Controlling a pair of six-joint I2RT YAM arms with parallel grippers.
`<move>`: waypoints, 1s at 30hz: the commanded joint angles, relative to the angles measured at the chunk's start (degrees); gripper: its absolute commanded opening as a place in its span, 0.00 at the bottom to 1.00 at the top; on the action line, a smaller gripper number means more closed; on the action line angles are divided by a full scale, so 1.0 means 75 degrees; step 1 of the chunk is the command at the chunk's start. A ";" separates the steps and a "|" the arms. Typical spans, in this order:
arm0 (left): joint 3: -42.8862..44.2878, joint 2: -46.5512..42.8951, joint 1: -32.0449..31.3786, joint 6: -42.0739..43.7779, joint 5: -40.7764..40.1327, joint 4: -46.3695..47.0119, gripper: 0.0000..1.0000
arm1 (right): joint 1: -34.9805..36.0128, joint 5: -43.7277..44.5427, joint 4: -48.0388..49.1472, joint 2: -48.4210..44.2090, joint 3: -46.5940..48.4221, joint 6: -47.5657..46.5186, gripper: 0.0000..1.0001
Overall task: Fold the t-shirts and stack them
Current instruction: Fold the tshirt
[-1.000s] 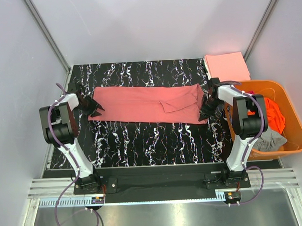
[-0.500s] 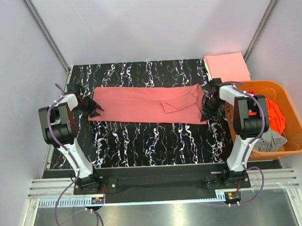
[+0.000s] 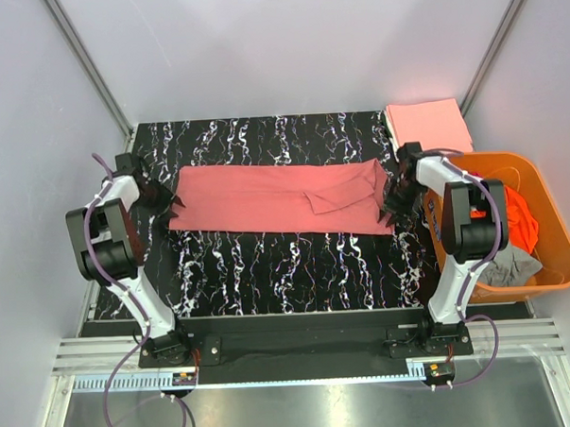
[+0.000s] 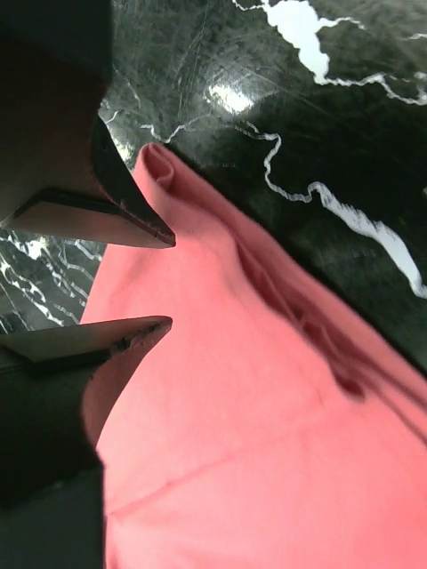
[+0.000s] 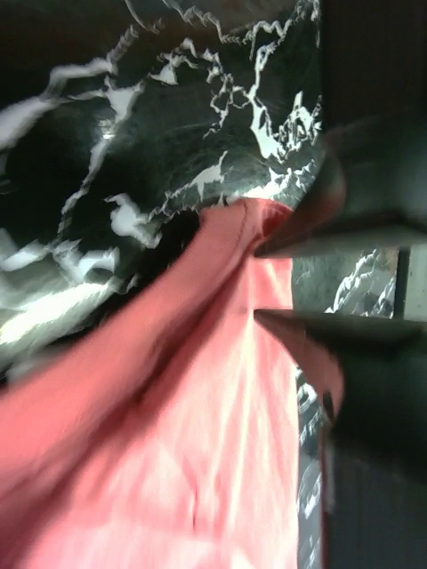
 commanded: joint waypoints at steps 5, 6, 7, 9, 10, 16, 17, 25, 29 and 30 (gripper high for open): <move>0.1257 0.0096 0.0024 0.0111 0.0310 0.0177 0.42 | -0.0103 0.0077 -0.0031 -0.0145 0.2230 0.0084 0.48; 0.1410 0.0214 0.0024 0.0053 0.0357 0.0212 0.42 | -0.0103 0.0030 -0.0042 -0.0005 0.2488 0.0154 0.48; 0.1551 0.0436 0.0024 -0.0110 0.0532 0.0259 0.42 | -0.0103 -0.0017 -0.0031 0.0298 0.2977 0.0212 0.50; 0.1973 0.0718 0.0024 -0.0414 0.0918 0.0504 0.42 | -0.0103 -0.0017 0.0028 0.0663 0.3484 0.0365 0.50; 0.2079 0.0997 0.0024 -0.0556 0.1106 0.0645 0.42 | -0.0103 -0.0063 0.0063 0.1001 0.3962 0.0412 0.47; 0.2326 0.1924 -0.0046 -0.1880 0.2056 0.2519 0.39 | -0.0103 -0.0379 0.0473 0.2279 0.5463 0.0881 0.11; 0.2291 0.1996 -0.0070 -0.1998 0.2092 0.2695 0.37 | -0.0103 -0.0473 0.0485 0.2409 0.5618 0.0974 0.02; 0.2384 0.2698 -0.0082 -0.2666 0.2303 0.3622 0.36 | -0.0114 -0.0848 0.0579 0.3405 0.6602 0.1092 0.00; 0.2560 0.2945 -0.0082 -0.2936 0.2268 0.3740 0.36 | -0.0103 -0.0978 0.0567 0.3700 0.6709 0.1244 0.00; 0.2572 0.2992 -0.0070 -0.3029 0.2222 0.3740 0.36 | -0.0103 -0.0955 0.0567 0.3711 0.6674 0.1256 0.00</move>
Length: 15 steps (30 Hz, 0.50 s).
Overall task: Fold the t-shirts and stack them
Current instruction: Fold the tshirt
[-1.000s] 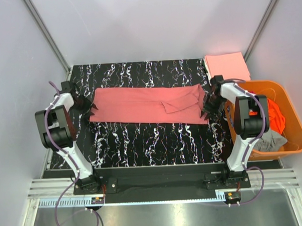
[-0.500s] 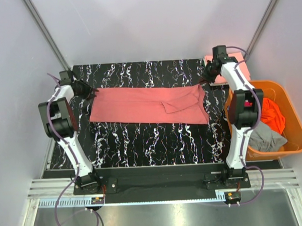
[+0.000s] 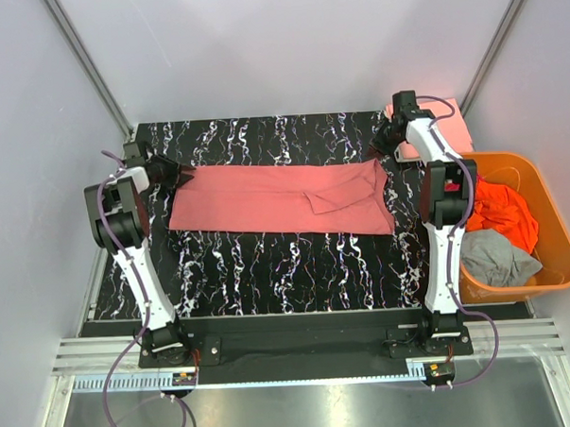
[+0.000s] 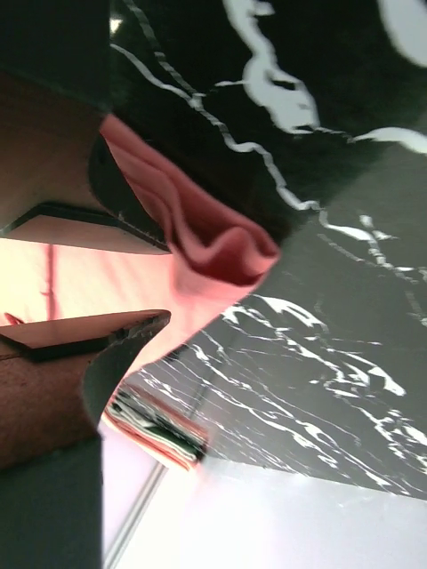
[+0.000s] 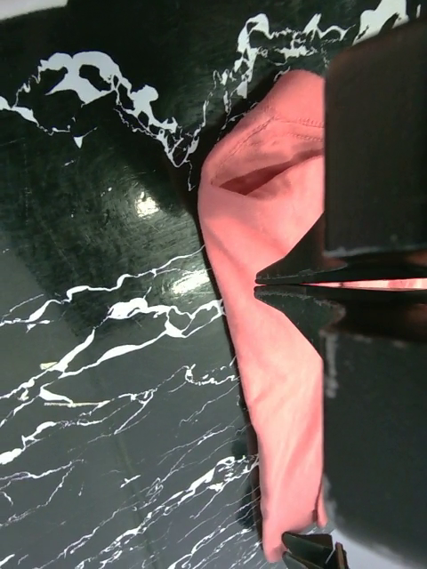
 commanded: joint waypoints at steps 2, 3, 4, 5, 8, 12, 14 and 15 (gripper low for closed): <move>0.0337 0.0236 0.0003 -0.0454 0.0143 0.0525 0.37 | -0.0050 -0.0144 0.0115 0.0069 0.0119 0.0146 0.00; 0.0337 0.0259 0.0015 -0.0524 0.0097 0.0537 0.37 | -0.0074 -0.0121 0.0115 0.0057 0.0049 0.0111 0.00; 0.0360 0.0352 0.0015 -0.0571 0.0108 0.0537 0.37 | -0.0109 -0.0039 0.0104 0.0045 -0.0103 0.0087 0.00; 0.0384 0.0400 0.0026 -0.0618 0.0131 0.0549 0.37 | -0.0109 -0.0027 0.0115 0.0057 -0.0162 0.0052 0.00; 0.0407 0.0529 0.0038 -0.0805 0.0120 0.0561 0.38 | -0.0341 -0.0003 0.0115 0.0045 -0.0431 0.0040 0.00; 0.0454 0.0646 0.0108 -0.0911 0.0014 0.0537 0.38 | -0.0437 0.0137 0.0197 0.0091 -0.0818 -0.0088 0.00; 0.0524 0.0716 0.0178 -0.0923 -0.0009 0.0398 0.38 | -0.0460 0.0196 0.0209 0.0150 -0.0854 -0.0217 0.00; 0.0513 0.0728 0.0190 -0.0923 -0.0033 0.0362 0.38 | -0.0472 0.0277 0.0186 0.0174 -0.0877 -0.0276 0.00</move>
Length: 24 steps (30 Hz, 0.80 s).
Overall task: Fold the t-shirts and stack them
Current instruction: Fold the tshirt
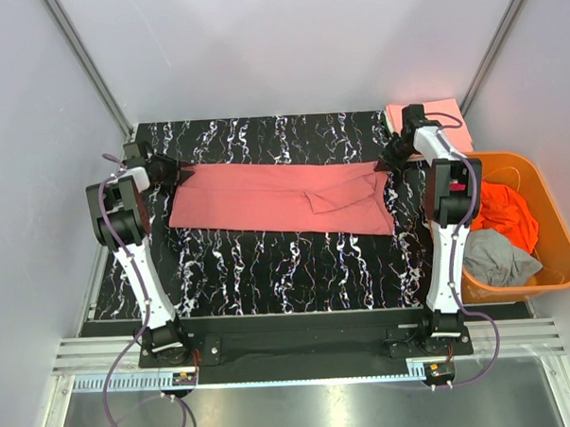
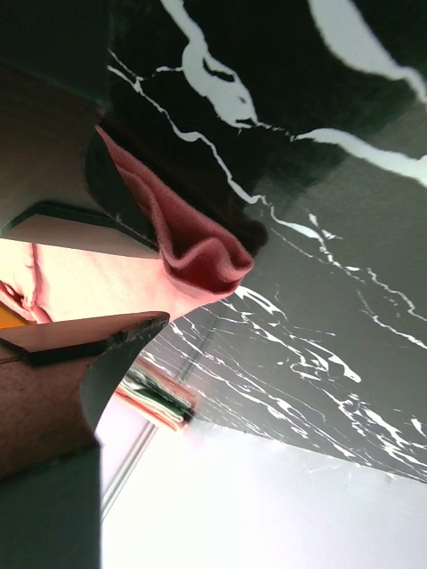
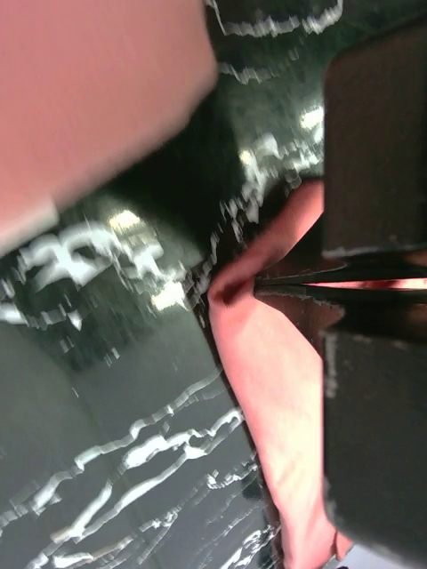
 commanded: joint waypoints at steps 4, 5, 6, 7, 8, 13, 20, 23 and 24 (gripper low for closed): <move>0.0160 0.0244 0.0261 0.0103 -0.0330 -0.0298 0.38 | -0.0205 0.0849 0.0031 -0.0045 -0.0322 -0.0329 0.00; 0.0148 0.0244 0.0284 0.0139 -0.0354 -0.0333 0.38 | -0.0216 0.0884 0.0008 -0.0057 -0.0380 -0.0364 0.00; 0.0148 0.0256 0.0319 0.0174 -0.0354 -0.0392 0.38 | -0.0240 0.0804 0.0007 -0.0010 -0.0393 -0.0422 0.00; 0.0171 0.0268 0.0331 0.0186 -0.0343 -0.0392 0.38 | -0.0252 0.0768 -0.0027 0.0025 -0.0381 -0.0469 0.00; 0.0172 0.0279 0.0366 0.0197 -0.0308 -0.0404 0.38 | -0.0252 0.0733 -0.0039 0.0072 -0.0369 -0.0574 0.00; 0.0685 -0.0001 0.0331 0.1145 -0.0237 -0.0766 0.45 | -0.0240 0.0592 -0.0180 0.0108 -0.0229 -0.0786 0.00; 0.0863 -0.1266 0.0331 0.2611 -0.0588 -0.1610 0.59 | -0.0228 0.1283 -0.1129 -0.0478 0.0369 -0.0834 0.04; 0.0478 -0.1945 0.0296 0.2787 -0.0670 -0.1821 0.61 | -0.0182 0.1447 -0.1375 -0.1040 0.0475 -0.0728 0.14; 0.0314 -0.2133 0.0296 0.2903 -0.0694 -0.1845 0.61 | -0.0147 0.1424 -0.1387 -0.1192 0.0451 -0.0728 0.18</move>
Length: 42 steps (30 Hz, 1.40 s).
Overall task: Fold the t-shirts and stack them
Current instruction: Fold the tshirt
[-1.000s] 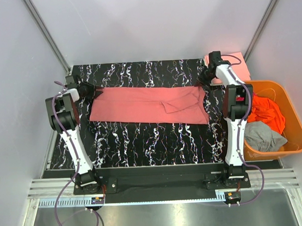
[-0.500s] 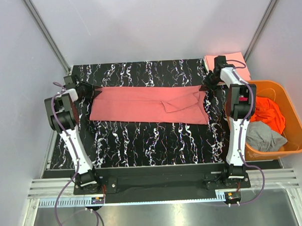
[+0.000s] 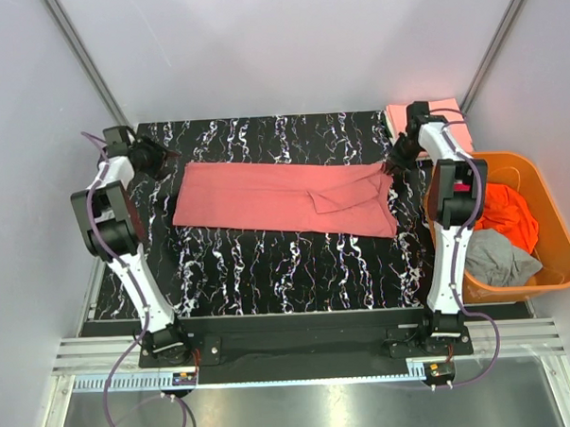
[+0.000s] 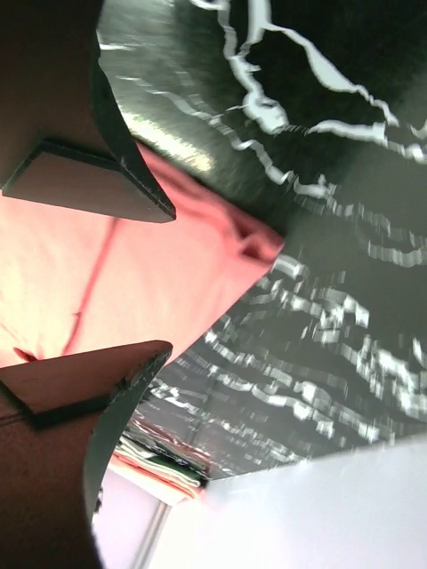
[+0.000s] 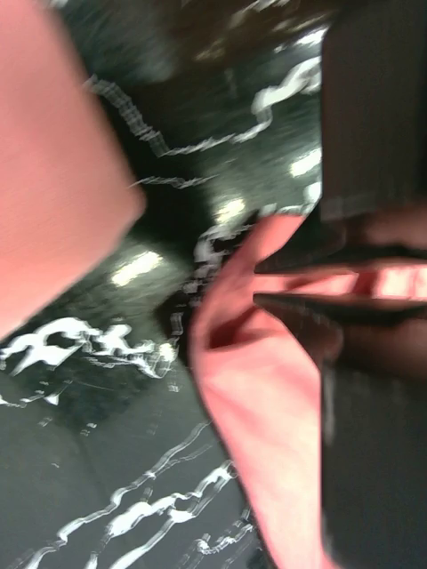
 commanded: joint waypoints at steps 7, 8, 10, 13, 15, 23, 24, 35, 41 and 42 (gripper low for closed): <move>-0.2228 -0.2804 -0.0492 0.1633 -0.0781 -0.0702 0.61 | 0.0189 0.0038 -0.0545 -0.2589 -0.0331 -0.0153 0.53; -0.2359 -0.2886 -0.0714 0.1703 -0.0839 -0.0865 0.60 | 0.0213 -0.0068 -0.0522 -0.2778 -0.0496 -0.0165 0.57; -0.2651 -0.3027 -0.0949 0.1856 -0.1015 -0.0960 0.58 | 0.0353 -0.0373 -0.0359 -0.3387 -0.1151 -0.0189 0.62; -0.2793 -0.2981 -0.1231 0.1844 -0.1133 -0.1007 0.52 | 0.0597 -0.0677 -0.0089 -0.4357 -0.2250 -0.0317 0.68; -0.2782 -0.2818 -0.1278 0.1809 -0.1168 -0.1019 0.44 | 0.0764 -0.0853 0.0122 -0.5130 -0.3187 -0.0353 0.66; -0.2559 -0.2524 -0.1197 0.1821 -0.2152 -0.1569 0.34 | 0.0869 -0.1217 0.0393 -0.6482 -0.5161 -0.0388 0.58; -0.2571 -0.2454 -0.1173 0.1832 -0.2245 -0.1616 0.34 | 0.0869 -0.1229 0.0381 -0.6622 -0.5289 -0.0411 0.58; -0.2769 -0.2102 -0.0763 0.2020 -0.3030 -0.2238 0.24 | 0.0858 -0.1428 0.0299 -0.6308 -0.4987 -0.0599 0.59; -0.3367 -0.2334 -0.0494 0.1787 -0.3264 -0.2554 0.17 | 0.0869 -0.1639 0.0311 -0.5933 -0.4845 -0.0576 0.59; -0.3658 -0.2452 -0.0470 0.1739 -0.3347 -0.2566 0.17 | 0.0881 -0.1628 0.0311 -0.5897 -0.4880 -0.0552 0.59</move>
